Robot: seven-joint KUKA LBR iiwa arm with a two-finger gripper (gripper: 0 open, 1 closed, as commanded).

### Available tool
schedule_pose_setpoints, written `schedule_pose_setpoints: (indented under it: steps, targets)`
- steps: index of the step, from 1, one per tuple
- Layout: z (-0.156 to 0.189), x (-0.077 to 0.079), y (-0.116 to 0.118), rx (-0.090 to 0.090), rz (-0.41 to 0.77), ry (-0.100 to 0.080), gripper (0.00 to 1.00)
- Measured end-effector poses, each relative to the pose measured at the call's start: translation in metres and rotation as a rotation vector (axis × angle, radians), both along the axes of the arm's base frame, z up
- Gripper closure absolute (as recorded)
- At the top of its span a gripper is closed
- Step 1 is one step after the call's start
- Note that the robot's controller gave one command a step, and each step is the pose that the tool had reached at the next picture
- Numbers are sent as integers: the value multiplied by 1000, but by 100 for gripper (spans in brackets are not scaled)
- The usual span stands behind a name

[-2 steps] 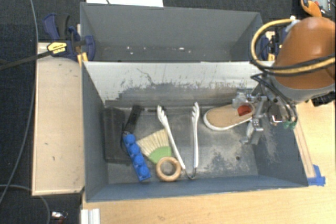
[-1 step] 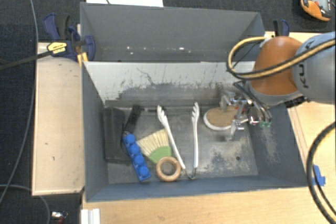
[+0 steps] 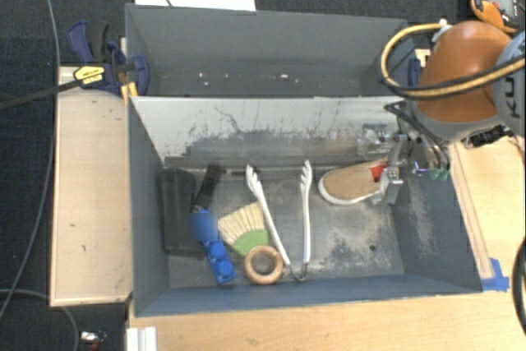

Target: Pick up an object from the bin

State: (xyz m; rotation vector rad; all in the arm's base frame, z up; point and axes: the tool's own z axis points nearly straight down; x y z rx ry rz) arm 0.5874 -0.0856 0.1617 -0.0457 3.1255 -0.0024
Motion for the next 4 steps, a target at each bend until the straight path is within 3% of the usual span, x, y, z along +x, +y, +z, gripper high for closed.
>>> schedule_pose_setpoints:
  steps: [1, 2, 3, 4]
  targets:
    - [-87, 1, 1, 3, -8, 3, 0]
    - [-89, -2, -1, 3, -38, -12, 0]
    - [-84, 3, 2, 4, -9, -4, 100]
    - [-84, 3, 2, 4, -9, -3, 100]
